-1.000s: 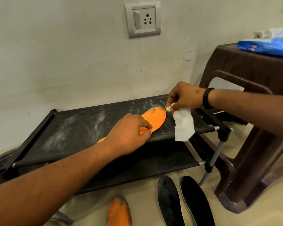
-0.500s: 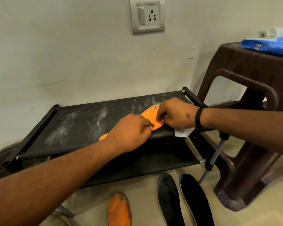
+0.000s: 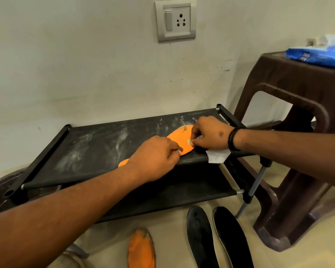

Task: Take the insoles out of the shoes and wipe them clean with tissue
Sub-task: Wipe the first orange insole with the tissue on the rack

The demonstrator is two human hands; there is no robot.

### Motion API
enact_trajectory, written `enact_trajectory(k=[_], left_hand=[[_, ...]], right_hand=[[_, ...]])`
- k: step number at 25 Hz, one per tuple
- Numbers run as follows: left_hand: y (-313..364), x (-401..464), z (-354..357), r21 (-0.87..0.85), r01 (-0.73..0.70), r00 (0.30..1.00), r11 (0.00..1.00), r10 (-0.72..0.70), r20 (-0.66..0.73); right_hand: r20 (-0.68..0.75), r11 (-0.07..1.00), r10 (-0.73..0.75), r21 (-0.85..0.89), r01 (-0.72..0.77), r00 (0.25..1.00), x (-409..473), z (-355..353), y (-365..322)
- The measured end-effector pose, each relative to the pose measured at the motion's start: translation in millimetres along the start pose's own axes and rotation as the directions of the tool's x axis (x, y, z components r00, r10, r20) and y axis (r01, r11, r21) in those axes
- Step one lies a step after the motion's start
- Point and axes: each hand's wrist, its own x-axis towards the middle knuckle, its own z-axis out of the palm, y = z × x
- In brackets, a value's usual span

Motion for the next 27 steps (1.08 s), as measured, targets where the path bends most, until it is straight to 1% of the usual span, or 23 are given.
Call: enact_trajectory(k=[4, 6, 8, 10, 13, 15, 16, 18, 19, 20, 21, 23, 25, 27], left_hand=[[2, 0, -1, -0.006, 0.005, 1.0, 1.0, -0.005, -0.016], [3, -1, -2, -0.003, 0.009, 1.0, 1.0, -0.009, -0.008], [3, -2, -2, -0.004, 0.009, 1.0, 1.0, -0.009, -0.005], [3, -2, -3, -0.003, 0.013, 1.0, 1.0, -0.013, -0.007], [3, -3, -2, 0.004, 0.02, 1.0, 1.0, -0.02, 0.006], [3, -3, -2, 0.016, 0.024, 1.0, 1.0, -0.024, 0.015], [3, -3, -1, 0.01, 0.027, 1.0, 1.0, -0.027, 0.015], [2, -1, 0, -0.009, 0.036, 0.999, 0.999, -0.036, 0.009], [1, -1, 2, -0.013, 0.033, 0.999, 0.999, -0.033, 0.004], [0, 0, 3, -0.011, 0.027, 1.0, 1.0, -0.027, -0.002], [-1, 0, 4, -0.002, 0.022, 1.0, 1.0, -0.022, -0.006], [-2, -1, 5, 0.015, 0.015, 1.0, 1.0, -0.015, -0.014], [0, -2, 3, 0.046, 0.011, 1.0, 0.999, -0.011, -0.017], [0, -1, 2, 0.063, 0.007, 1.0, 0.998, -0.006, -0.011]], right_hand=[[-0.088, 0.995, 0.084, -0.05, -0.089, 0.993, 17, 4, 12], [-0.136, 0.99, 0.14, -0.015, -0.143, 0.981, 25, 6, 17], [-0.162, 0.986, 0.168, 0.049, -0.162, 0.972, 27, 7, 18], [-0.128, 0.986, 0.142, 0.111, -0.128, 0.982, 21, 9, 11], [0.019, 0.983, 0.018, 0.185, -0.021, 1.0, 1, 9, -8], [0.078, 0.992, -0.018, 0.129, 0.008, 0.997, 0, 4, -10], [0.073, 0.998, -0.009, 0.066, 0.005, 0.997, 4, 1, -6], [0.011, 0.995, 0.056, -0.079, -0.055, 0.998, 18, -1, 4], [-0.032, 0.987, 0.101, -0.121, -0.104, 0.994, 24, 0, 8], [-0.072, 0.982, 0.138, -0.122, -0.146, 0.988, 30, 2, 9], [-0.098, 0.981, 0.16, -0.093, -0.169, 0.982, 34, 6, 8], [-0.111, 0.989, 0.144, -0.014, -0.147, 0.983, 36, 16, -2], [-0.068, 0.996, 0.068, 0.059, -0.064, 0.995, 27, 22, -16], [0.017, 0.994, 0.002, 0.112, -0.004, 1.0, 15, 18, -23]])
